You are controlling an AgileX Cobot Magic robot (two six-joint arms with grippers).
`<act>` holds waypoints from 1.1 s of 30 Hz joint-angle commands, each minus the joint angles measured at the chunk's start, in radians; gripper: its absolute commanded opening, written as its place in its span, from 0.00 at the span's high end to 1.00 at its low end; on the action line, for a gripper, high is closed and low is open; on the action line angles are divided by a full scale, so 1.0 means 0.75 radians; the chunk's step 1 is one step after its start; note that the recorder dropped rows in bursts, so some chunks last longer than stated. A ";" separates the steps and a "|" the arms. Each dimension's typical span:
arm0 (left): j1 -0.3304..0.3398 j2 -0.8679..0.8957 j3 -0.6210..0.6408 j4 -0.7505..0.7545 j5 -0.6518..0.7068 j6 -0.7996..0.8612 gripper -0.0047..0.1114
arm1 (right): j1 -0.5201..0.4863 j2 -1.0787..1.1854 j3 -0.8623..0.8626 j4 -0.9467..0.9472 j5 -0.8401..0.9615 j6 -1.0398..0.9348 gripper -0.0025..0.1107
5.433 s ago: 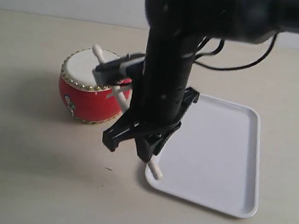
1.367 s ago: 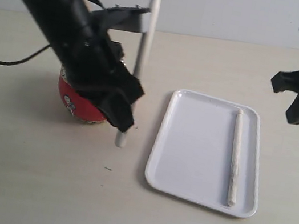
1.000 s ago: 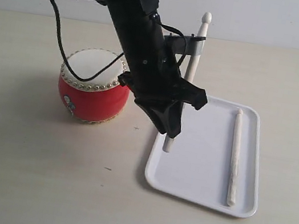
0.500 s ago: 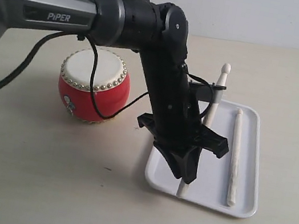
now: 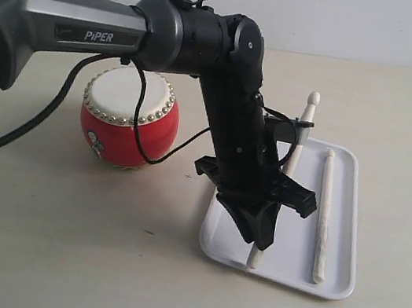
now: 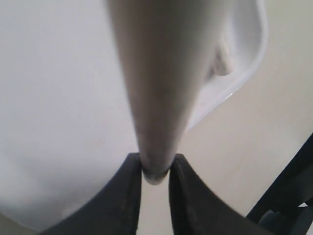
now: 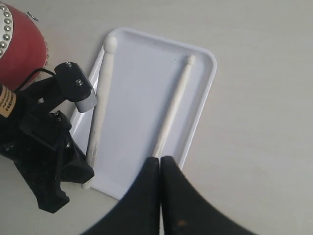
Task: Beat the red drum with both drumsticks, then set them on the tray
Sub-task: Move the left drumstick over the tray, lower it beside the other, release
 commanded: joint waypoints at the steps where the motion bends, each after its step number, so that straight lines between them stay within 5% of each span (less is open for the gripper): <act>1: -0.003 -0.001 -0.047 0.048 0.001 0.002 0.96 | -0.008 -0.007 -0.009 0.004 -0.001 -0.009 0.98; 14: -0.003 0.045 -0.047 0.084 0.001 -0.007 0.95 | -0.008 -0.007 -0.009 0.004 -0.001 -0.009 0.98; 23: 0.002 0.045 -0.047 0.089 0.001 -0.007 0.68 | -0.008 -0.003 -0.009 0.004 -0.016 -0.009 0.98; 30: 0.021 0.011 -0.047 0.122 0.001 -0.016 0.70 | -0.008 -0.003 -0.009 0.004 -0.056 -0.009 0.98; 33: 0.033 -0.121 -0.047 0.161 0.001 -0.005 0.90 | -0.008 -0.059 -0.009 0.004 -0.148 -0.034 0.98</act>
